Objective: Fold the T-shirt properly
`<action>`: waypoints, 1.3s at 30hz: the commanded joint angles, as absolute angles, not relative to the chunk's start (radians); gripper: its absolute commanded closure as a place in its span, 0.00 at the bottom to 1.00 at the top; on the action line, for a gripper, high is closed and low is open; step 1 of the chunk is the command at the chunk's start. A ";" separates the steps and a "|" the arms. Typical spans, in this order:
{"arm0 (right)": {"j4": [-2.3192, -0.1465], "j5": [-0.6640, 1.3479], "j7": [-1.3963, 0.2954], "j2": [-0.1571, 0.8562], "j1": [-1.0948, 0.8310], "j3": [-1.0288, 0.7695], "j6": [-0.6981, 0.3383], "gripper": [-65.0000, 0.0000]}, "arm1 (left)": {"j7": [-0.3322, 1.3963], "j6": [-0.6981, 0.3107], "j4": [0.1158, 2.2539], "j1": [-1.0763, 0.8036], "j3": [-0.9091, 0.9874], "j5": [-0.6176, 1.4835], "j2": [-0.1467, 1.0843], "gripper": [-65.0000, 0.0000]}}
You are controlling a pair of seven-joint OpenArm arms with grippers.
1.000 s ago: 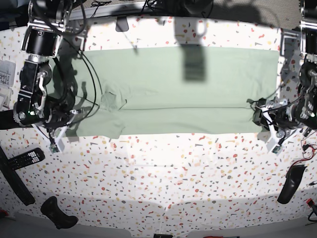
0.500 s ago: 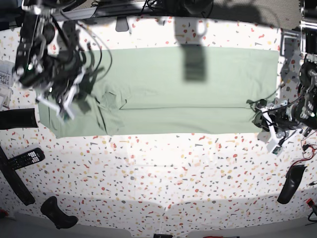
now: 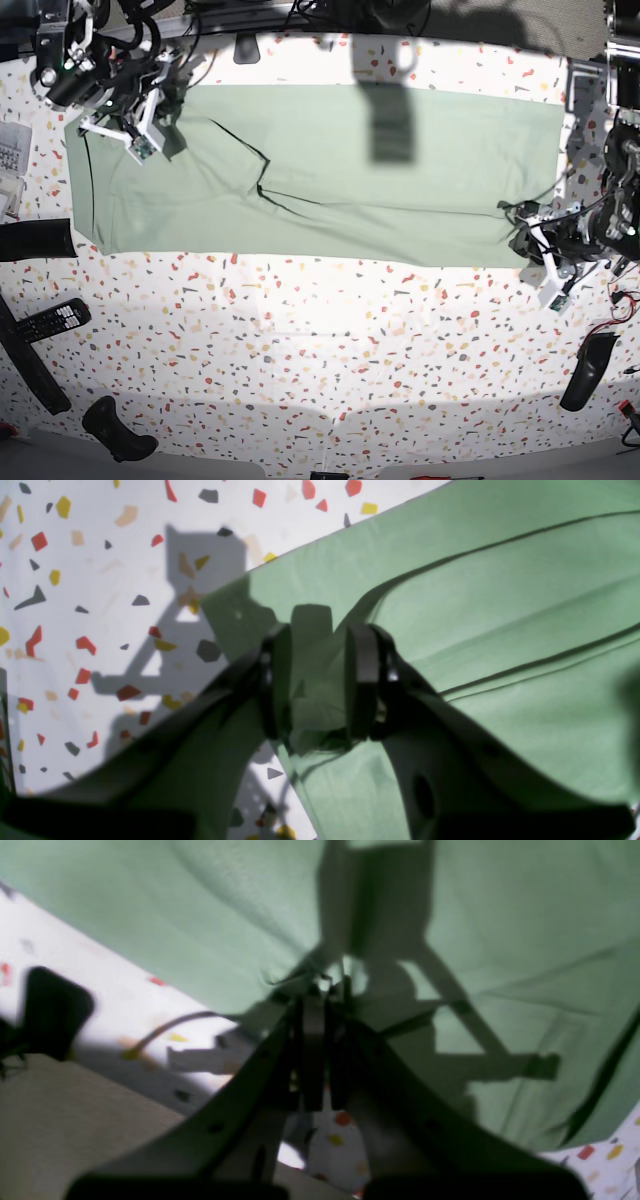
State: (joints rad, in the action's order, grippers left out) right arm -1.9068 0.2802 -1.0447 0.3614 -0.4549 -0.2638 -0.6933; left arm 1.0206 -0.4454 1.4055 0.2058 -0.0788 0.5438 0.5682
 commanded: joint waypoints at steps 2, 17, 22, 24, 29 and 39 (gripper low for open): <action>-1.926 0.261 -1.031 0.383 -0.448 -0.270 -0.698 1.00 | 1.005 -0.442 1.423 0.230 -0.072 0.551 0.586 0.80; -1.926 0.239 -1.009 0.399 -0.446 -0.270 -0.698 1.00 | 1.038 -0.460 1.423 0.230 -0.072 0.552 0.591 0.78; -1.926 0.239 -1.009 0.399 -0.446 -0.270 -0.698 1.00 | 1.035 -0.459 1.423 0.230 -0.072 0.551 0.602 0.51; -1.926 0.239 -1.009 0.399 -0.446 -0.270 -0.698 1.00 | 1.040 -0.460 1.423 0.230 -0.072 0.551 0.602 0.43; -1.926 0.239 -1.005 0.398 -0.446 -0.270 -0.698 1.00 | 1.045 -0.460 1.423 0.230 -0.072 0.552 0.602 0.43; -1.926 0.247 -0.998 0.398 -0.446 -0.270 -0.698 1.00 | 1.132 -0.460 1.423 0.229 -0.072 0.562 0.601 0.43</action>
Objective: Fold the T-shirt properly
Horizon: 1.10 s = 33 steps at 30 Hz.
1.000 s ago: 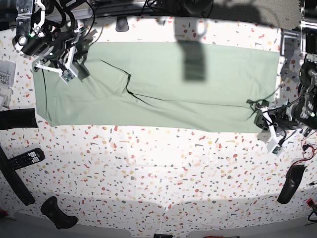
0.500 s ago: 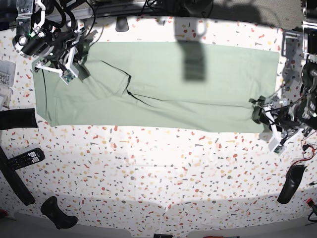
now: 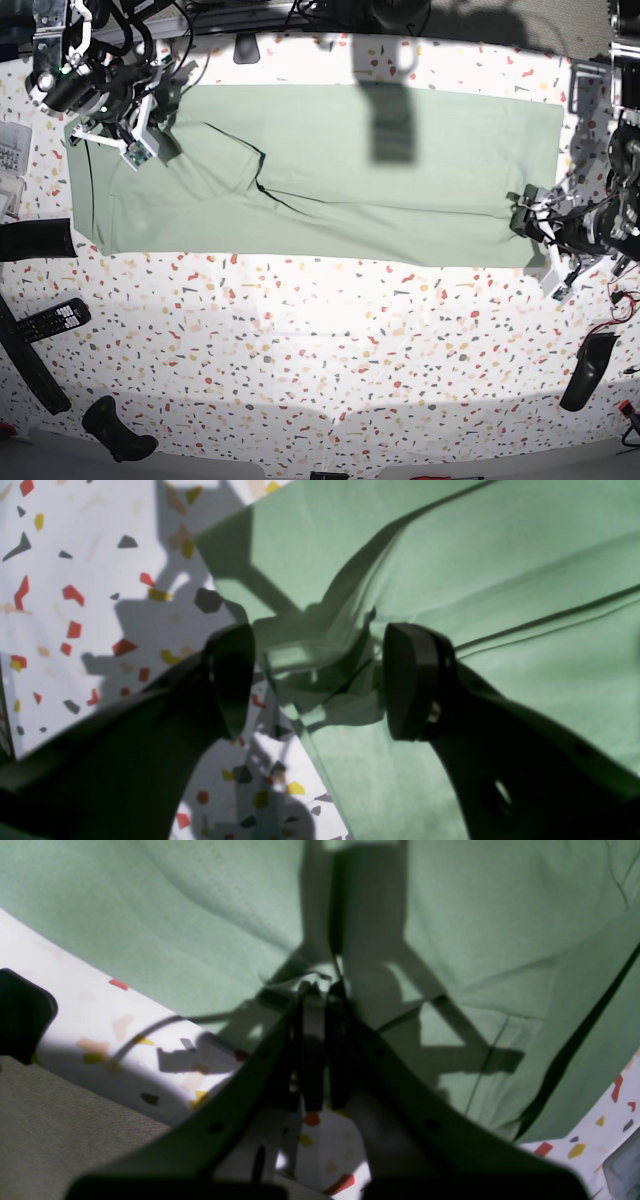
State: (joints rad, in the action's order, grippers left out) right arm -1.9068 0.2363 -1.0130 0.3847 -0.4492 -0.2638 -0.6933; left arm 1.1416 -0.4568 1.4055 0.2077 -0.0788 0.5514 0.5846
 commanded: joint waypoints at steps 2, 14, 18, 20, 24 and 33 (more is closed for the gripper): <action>-1.926 0.247 -0.997 0.398 -0.446 -0.270 -0.698 1.00 | 1.130 -0.459 1.423 0.229 -0.072 0.562 0.601 0.43; -1.926 0.247 -0.994 0.398 -0.446 -0.270 -0.698 1.00 | 1.081 -0.419 1.423 0.213 -0.072 0.562 0.602 0.89; -1.926 0.247 -0.994 0.398 -0.447 -0.270 -0.698 1.00 | 1.030 -0.419 1.423 0.213 -0.072 0.577 0.602 1.00; -1.926 0.246 -0.995 0.399 -0.446 -0.270 -0.698 1.00 | 1.031 -0.419 1.423 0.213 -0.072 0.599 0.602 1.00; -1.926 0.246 -0.995 0.398 -0.447 -0.270 -0.698 1.00 | 1.046 -0.420 1.423 0.204 -0.072 0.604 0.604 1.00; -1.926 0.234 -1.003 0.398 -0.447 -0.270 -0.698 1.00 | 1.038 -0.499 1.575 0.080 -0.072 0.654 0.695 1.00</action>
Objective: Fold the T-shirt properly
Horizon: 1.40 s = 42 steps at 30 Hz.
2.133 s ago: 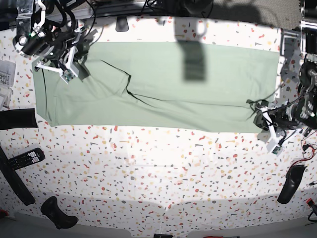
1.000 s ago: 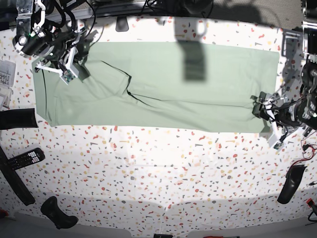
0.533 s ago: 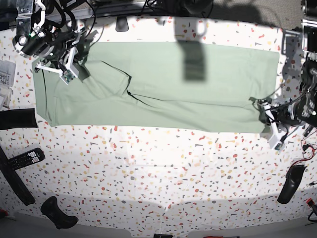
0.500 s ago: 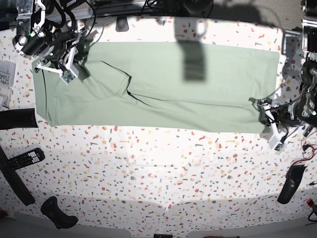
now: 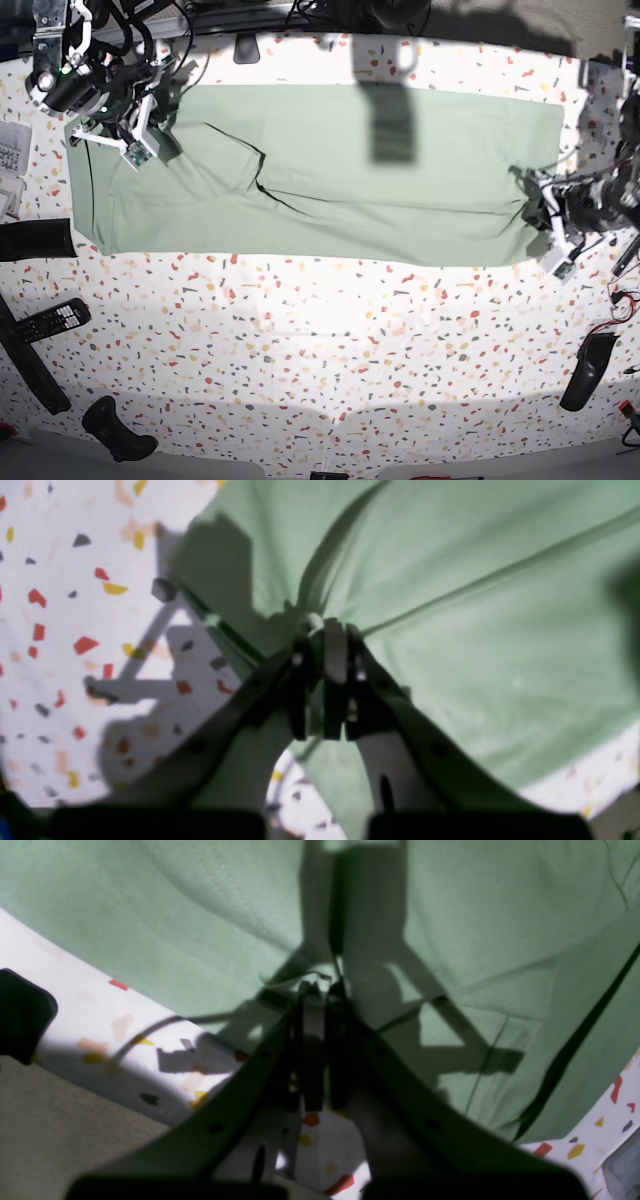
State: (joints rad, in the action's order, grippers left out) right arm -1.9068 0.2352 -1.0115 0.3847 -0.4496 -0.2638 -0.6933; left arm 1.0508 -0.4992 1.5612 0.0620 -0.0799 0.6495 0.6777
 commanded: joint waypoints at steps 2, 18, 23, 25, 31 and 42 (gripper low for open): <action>-1.926 0.230 -1.017 0.399 -0.447 -0.270 -0.698 1.00 | 1.039 -0.499 1.621 0.054 -0.072 0.663 0.720 1.00; -1.926 0.064 -1.021 0.458 -0.446 -0.270 -0.558 1.00 | 1.039 -0.501 1.655 0.016 -0.072 0.655 0.755 1.00; -1.926 0.009 -1.021 0.471 -0.447 -0.270 -0.492 1.00 | 1.039 -0.501 1.655 0.017 -0.072 0.655 0.754 1.00; -1.926 0.010 -1.021 0.471 -0.447 -0.270 -0.492 1.00 | 1.040 -0.501 1.655 0.016 -0.072 0.656 0.754 1.00; -1.926 0.061 -1.021 0.471 -0.447 -0.270 -0.492 1.00 | 1.133 -0.500 1.656 0.017 -0.072 0.656 0.754 1.00; -1.926 0.063 -1.021 0.471 -0.447 -0.270 -0.493 1.00 | 1.230 -0.499 1.656 0.017 -0.072 0.675 0.754 1.00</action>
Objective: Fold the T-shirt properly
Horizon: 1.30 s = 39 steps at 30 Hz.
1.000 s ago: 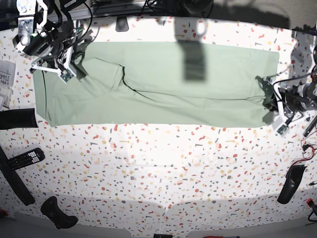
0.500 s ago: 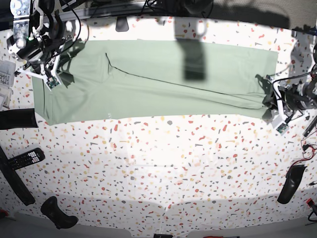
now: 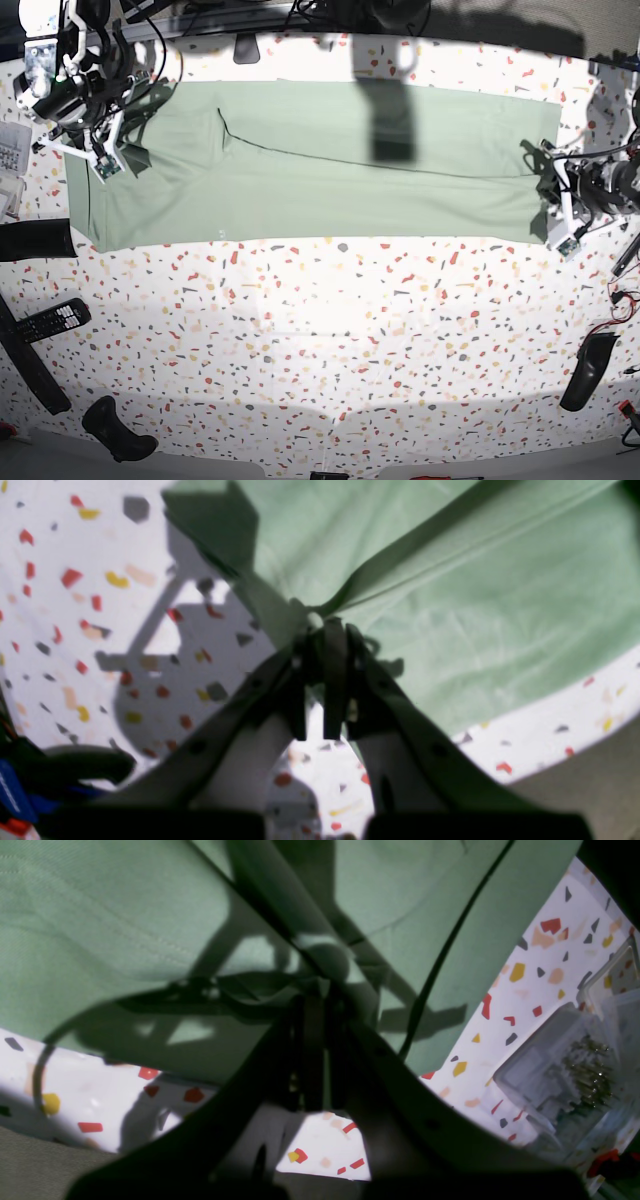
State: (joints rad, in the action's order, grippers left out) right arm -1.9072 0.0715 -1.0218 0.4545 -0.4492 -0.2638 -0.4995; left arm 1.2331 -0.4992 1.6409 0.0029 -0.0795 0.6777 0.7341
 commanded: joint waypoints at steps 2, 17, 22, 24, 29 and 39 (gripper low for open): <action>-1.926 0.063 -1.022 0.471 -0.447 -0.270 -0.493 1.00 | 1.281 -0.499 1.656 0.017 -0.072 0.701 0.754 1.00; -1.926 0.045 -1.026 0.471 -0.447 -0.270 -0.492 0.72 | 1.303 -0.434 1.656 0.016 -0.072 0.735 0.755 0.66; -1.926 -0.133 -1.026 0.478 -0.447 -0.270 -0.323 0.70 | 1.314 -0.434 1.656 0.010 -0.072 0.729 0.770 0.59; -1.926 -0.227 -1.024 0.485 -0.445 -0.270 -0.200 0.70 | 1.314 -0.434 1.656 0.005 -0.072 0.695 0.785 0.59; -1.926 -0.306 -1.022 0.496 -0.395 -0.270 -0.006 0.70 | 1.285 -0.337 1.656 0.002 -0.072 0.528 0.801 0.59; -1.926 -0.118 -0.987 0.496 -0.219 -0.270 -0.013 0.70 | 1.057 0.009 1.656 0.003 -0.072 0.155 0.777 0.59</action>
State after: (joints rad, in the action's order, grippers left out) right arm -1.9076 -0.0921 -1.0046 0.4789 -0.2287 -0.2642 -0.0181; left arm 1.0603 0.0006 1.6409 -0.0109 -0.0795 0.1635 0.7616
